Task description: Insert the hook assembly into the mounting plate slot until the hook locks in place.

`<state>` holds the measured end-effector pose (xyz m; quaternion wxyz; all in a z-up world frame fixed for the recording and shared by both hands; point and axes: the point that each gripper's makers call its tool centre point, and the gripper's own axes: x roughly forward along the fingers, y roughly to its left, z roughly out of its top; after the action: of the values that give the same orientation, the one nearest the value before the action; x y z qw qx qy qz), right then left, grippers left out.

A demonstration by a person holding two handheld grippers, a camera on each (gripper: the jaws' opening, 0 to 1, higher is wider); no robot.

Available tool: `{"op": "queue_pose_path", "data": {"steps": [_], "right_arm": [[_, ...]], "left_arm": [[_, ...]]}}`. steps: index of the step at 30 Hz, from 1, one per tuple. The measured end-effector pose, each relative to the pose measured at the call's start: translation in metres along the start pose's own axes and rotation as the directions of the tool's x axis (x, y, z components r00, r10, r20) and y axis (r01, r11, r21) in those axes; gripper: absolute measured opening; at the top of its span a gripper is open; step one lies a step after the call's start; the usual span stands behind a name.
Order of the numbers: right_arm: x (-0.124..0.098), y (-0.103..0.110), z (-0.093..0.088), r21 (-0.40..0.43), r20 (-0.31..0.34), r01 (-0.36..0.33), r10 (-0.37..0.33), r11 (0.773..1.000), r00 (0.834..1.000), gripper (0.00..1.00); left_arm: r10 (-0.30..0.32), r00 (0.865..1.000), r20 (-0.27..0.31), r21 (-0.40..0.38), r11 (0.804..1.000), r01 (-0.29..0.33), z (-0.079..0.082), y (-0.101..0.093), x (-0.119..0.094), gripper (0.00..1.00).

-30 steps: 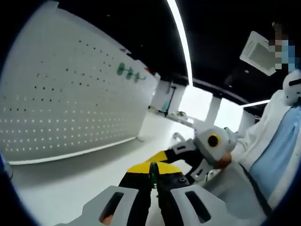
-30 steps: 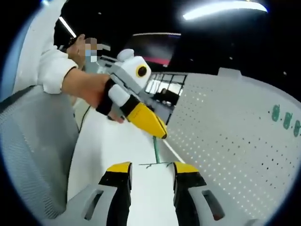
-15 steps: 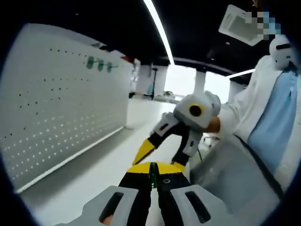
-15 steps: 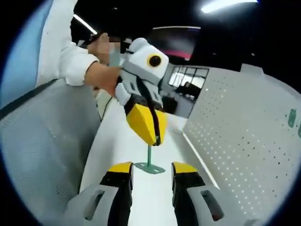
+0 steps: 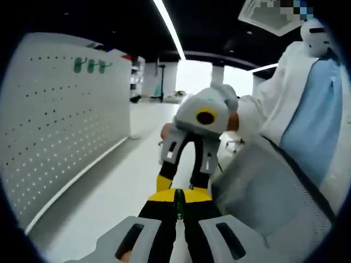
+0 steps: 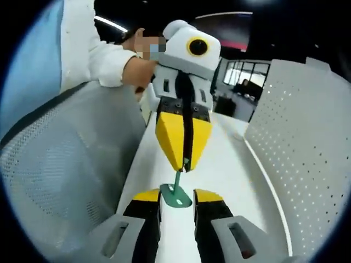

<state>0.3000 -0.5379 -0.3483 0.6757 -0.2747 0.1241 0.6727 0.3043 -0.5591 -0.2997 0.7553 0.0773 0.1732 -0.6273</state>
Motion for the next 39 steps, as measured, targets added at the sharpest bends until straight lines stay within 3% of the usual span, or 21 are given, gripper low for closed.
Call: {"op": "queue_pose_path", "data": {"steps": [5,8,14,21,39], "right_arm": [[-0.001,0.003,-0.001,0.025,0.005,-0.019,0.019,1.000,1.000,0.20],[-0.002,0.007,-0.001,0.081,0.003,-0.041,0.041,0.996,0.999,0.25],[-0.003,0.009,0.002,0.106,0.019,-0.065,0.063,0.992,0.998,0.21],[-0.008,0.004,0.009,0.236,0.086,-0.111,0.093,0.965,0.992,0.19],[-0.009,-0.003,0.006,0.200,0.079,-0.093,0.079,0.975,0.994,0.16]], "left_arm": [[-0.011,1.000,-0.001,0.011,1.000,0.011,0.000,-0.003,0.001,0.02],[-0.009,1.000,-0.008,0.027,1.000,0.009,0.000,-0.004,0.002,0.02],[-0.016,1.000,-0.006,0.042,0.999,0.016,0.001,-0.006,0.002,0.02],[-0.016,1.000,0.003,0.054,0.998,0.015,0.004,-0.007,0.001,0.02],[0.000,1.000,0.009,0.065,0.998,-0.001,0.005,-0.004,0.001,0.03]]}}
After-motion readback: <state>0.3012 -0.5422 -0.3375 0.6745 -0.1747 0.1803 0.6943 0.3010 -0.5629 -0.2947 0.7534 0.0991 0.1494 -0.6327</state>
